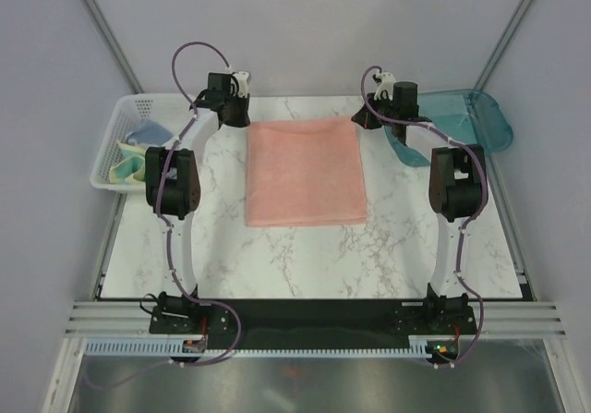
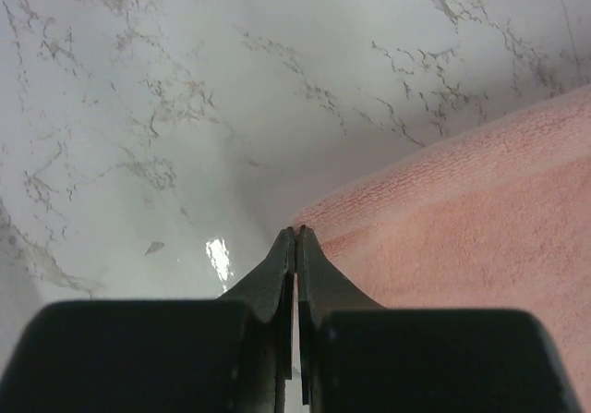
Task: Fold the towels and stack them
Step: Fold the towel
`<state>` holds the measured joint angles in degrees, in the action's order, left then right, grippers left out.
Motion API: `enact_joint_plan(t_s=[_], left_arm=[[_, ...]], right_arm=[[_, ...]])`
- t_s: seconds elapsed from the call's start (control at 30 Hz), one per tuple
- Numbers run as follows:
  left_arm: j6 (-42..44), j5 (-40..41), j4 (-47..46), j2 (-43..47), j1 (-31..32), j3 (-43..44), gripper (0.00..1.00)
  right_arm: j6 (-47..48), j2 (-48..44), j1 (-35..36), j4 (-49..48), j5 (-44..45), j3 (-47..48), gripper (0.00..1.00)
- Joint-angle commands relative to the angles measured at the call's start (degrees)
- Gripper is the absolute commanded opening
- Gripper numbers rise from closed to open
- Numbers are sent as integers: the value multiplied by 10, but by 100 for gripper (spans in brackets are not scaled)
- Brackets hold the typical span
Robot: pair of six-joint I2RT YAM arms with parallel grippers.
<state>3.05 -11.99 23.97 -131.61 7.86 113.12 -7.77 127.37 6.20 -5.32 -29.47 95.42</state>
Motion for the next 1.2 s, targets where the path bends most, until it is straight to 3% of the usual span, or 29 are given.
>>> enact_joint_plan(t_s=[0.0,0.2,0.57,1.17], left_arm=[[21,17,-49,102,0,-70,2],[-1,-12,-73,208,8,-204,2],[-25,28,-96,356,37,-423,2],[-92,63,-86,500,75,-578,2]], right_arm=[[41,-91,-1,-12,3,-42,0],[60,-189,-2,11,9,-149,0],[24,-324,-2,11,16,-347,0],[-64,-489,2,66,62,-492,0]])
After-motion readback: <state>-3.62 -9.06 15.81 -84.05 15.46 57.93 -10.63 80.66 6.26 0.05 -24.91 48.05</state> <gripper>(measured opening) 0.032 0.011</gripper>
